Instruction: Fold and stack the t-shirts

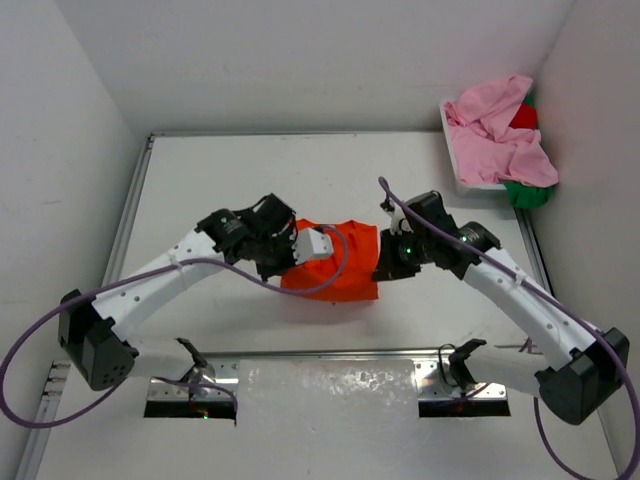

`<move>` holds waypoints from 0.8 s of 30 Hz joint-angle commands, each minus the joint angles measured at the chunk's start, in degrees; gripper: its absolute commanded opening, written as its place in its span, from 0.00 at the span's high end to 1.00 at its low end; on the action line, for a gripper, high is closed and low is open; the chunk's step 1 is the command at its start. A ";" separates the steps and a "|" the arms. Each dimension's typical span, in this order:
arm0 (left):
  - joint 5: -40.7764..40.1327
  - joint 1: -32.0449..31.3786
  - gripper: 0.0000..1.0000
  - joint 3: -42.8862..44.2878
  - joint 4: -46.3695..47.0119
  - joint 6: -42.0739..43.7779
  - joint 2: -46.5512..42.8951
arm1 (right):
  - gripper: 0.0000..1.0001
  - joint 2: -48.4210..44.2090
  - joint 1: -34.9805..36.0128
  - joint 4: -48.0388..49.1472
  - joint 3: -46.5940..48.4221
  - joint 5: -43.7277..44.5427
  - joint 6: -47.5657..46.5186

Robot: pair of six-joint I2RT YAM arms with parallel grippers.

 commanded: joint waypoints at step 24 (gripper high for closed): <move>7.61 18.54 1.00 25.96 9.81 -8.19 29.53 | 1.00 23.34 -16.34 17.00 9.41 2.58 -0.44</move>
